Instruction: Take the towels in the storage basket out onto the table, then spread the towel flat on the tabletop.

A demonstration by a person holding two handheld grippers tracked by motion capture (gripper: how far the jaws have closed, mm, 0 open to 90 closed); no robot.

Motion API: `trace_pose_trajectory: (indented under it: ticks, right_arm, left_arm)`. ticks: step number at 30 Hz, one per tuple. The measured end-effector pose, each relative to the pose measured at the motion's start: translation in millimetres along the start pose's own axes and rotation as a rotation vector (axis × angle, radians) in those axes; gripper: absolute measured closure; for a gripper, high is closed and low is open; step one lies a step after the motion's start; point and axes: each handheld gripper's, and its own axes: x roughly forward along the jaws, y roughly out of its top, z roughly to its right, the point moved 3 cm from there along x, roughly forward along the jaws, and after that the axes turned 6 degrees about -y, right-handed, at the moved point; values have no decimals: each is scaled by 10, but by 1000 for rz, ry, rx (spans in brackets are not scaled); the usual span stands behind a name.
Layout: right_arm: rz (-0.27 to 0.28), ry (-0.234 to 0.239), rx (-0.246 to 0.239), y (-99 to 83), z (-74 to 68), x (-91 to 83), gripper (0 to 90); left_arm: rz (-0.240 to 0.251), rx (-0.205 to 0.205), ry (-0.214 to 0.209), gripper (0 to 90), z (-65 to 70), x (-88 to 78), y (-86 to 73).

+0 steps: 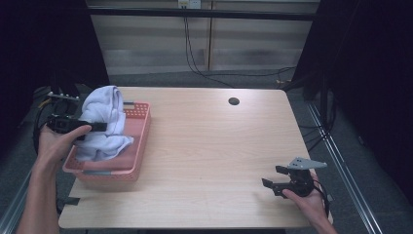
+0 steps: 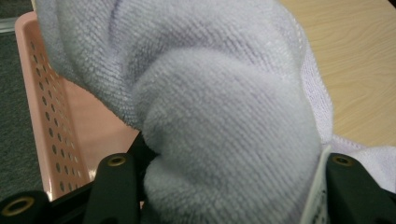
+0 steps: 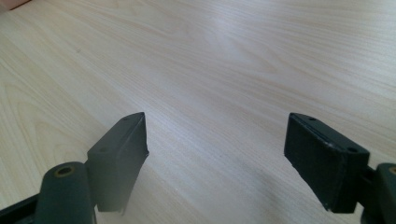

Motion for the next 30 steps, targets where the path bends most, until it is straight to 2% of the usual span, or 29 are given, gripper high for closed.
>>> trace_pose_trajectory:
  ticks: [4, 7, 9, 13, 20, 22, 24, 27, 30]
  right_arm:
    - [3, 0, 1, 2, 1, -4, 215]
    - [-5, -11, -1, 0, 8, 9, 219]
    - [-3, -6, 0, 2, 9, 11, 219]
    - [-4, -10, 5, 9, 16, 17, 219]
    - [-5, -5, 0, 12, 6, 17, 219]
    - [-6, -4, -3, 8, 10, 10, 219]
    - [1, -1, 5, 10, 14, 0, 219]
    - [-3, -2, 4, 7, 16, 3, 219]
    - [0, 1, 4, 9, 14, 1, 219]
  left_arm:
    - [14, 11, -3, 451, 42, -29, 14]
    - [2, 6, -5, 451, 68, -32, 10]
    - [13, 4, -7, 451, 93, -48, 11]
    - [35, 26, -4, 451, 161, -119, 62]
    - [74, 60, -8, 450, 348, -185, 178]
    - [90, 62, -20, 450, 410, -183, 192]
    - [85, 86, -24, 449, 475, -176, 213]
    - [87, 99, -21, 449, 556, -183, 249]
    - [112, 111, -23, 450, 664, -222, 315]
